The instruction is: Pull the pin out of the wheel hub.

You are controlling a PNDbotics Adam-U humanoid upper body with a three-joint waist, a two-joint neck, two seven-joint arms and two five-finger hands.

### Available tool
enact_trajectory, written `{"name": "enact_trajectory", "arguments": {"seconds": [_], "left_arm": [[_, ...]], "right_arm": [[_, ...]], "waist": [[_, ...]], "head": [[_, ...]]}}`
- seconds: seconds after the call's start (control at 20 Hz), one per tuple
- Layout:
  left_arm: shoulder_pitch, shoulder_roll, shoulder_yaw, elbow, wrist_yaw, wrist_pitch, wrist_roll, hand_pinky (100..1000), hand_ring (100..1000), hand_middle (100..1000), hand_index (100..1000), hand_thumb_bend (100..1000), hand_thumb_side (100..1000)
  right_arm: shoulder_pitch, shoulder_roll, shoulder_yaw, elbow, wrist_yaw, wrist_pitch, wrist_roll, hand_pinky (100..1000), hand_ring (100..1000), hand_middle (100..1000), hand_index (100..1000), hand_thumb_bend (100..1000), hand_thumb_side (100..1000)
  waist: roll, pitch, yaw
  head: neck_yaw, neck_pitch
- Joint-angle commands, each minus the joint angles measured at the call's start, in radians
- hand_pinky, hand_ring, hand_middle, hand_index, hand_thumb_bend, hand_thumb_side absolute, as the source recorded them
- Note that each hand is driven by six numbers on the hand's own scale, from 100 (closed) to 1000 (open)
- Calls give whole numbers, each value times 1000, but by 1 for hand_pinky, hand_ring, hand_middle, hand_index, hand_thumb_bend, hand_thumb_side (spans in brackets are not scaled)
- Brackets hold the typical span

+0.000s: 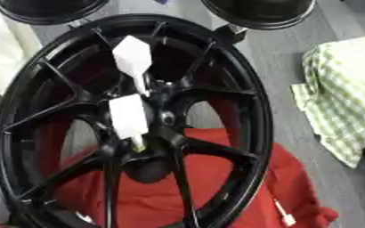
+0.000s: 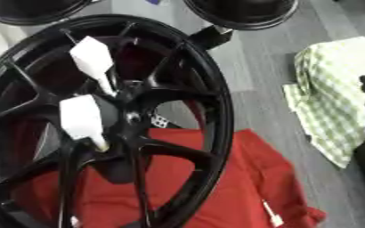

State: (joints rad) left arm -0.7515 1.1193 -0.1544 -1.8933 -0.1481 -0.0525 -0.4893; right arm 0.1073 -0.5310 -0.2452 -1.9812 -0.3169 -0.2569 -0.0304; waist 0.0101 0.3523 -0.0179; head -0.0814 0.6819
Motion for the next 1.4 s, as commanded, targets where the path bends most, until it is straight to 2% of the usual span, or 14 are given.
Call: {"name": "enact_trajectory", "arguments": {"seconds": [0.05, 0.2, 0.4, 0.65, 0.95, 1.15, 1.4], "left_arm": [[-58, 22, -40, 14, -30, 8, -184, 777, 729, 731, 805, 100, 727], [-109, 0, -65, 24, -39, 18, -327, 781, 734, 735, 808, 100, 754], [-159, -29, -86, 21, -27, 22, -406, 782, 736, 738, 811, 100, 752], [-264, -101, -143, 46, -22, 20, -417, 783, 734, 739, 814, 100, 740], [-396, -217, -227, 144, -59, 0, -418, 781, 735, 739, 816, 100, 720], [-444, -277, -264, 226, -94, -20, -418, 786, 748, 753, 831, 100, 715], [-481, -336, -283, 295, -124, -45, -413, 821, 794, 796, 880, 107, 667]], "right_arm": [[1, -35, -1, -19, 8, -2, 5, 855, 803, 577, 713, 100, 221], [0, -38, 0, -19, 9, -2, 6, 856, 803, 577, 713, 100, 220], [-2, -40, 3, -19, 9, -3, 9, 856, 803, 577, 714, 100, 222], [-6, -40, 7, -19, 4, 2, 14, 856, 803, 577, 714, 100, 223], [-9, -39, 11, -19, -6, 8, 21, 857, 803, 577, 715, 100, 226], [-12, -36, 13, -19, -9, 13, 26, 857, 803, 577, 715, 100, 229], [-20, -34, 18, -19, -12, 20, 33, 858, 803, 578, 716, 100, 235]], "waist": [[4, -24, -3], [5, -23, -5], [5, -21, -9], [5, -26, -15], [4, -33, -24], [5, -33, -31], [7, -29, -38]], "head": [[-3, -20], [-5, -27], [4, -24], [23, -15], [38, -20], [42, -27], [50, -37]]}}
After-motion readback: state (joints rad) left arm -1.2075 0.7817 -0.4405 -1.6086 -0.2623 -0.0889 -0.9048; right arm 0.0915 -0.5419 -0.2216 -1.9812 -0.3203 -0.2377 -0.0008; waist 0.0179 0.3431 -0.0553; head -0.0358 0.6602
